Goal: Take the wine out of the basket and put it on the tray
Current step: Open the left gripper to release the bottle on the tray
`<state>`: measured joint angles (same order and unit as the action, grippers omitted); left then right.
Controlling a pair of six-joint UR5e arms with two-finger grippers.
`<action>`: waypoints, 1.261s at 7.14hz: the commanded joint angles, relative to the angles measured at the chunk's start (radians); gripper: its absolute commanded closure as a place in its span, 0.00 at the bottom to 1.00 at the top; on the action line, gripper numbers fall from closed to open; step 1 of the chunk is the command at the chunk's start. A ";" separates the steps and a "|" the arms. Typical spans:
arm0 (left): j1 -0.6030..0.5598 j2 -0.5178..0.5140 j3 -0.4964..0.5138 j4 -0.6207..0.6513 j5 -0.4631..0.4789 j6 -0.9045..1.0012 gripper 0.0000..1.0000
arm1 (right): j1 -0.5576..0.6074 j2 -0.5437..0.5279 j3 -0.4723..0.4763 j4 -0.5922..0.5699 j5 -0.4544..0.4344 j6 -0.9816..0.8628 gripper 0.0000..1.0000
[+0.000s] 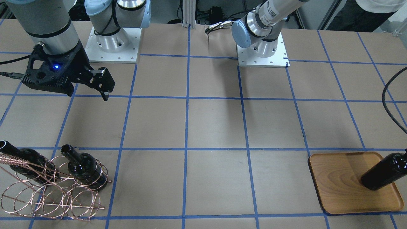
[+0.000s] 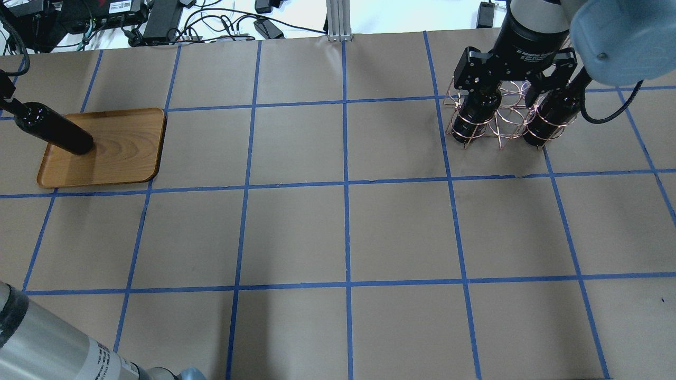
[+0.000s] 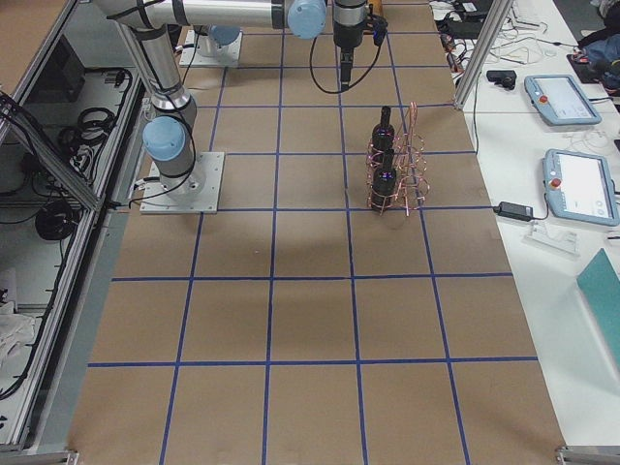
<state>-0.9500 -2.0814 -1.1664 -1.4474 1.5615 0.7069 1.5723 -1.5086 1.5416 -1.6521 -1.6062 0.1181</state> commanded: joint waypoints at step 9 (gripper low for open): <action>-0.054 0.226 -0.087 -0.165 -0.002 -0.067 0.10 | 0.000 0.001 0.005 -0.002 0.002 0.006 0.00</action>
<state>-0.9748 -1.9342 -1.2143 -1.5642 1.5550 0.6667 1.5724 -1.5079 1.5457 -1.6535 -1.6044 0.1278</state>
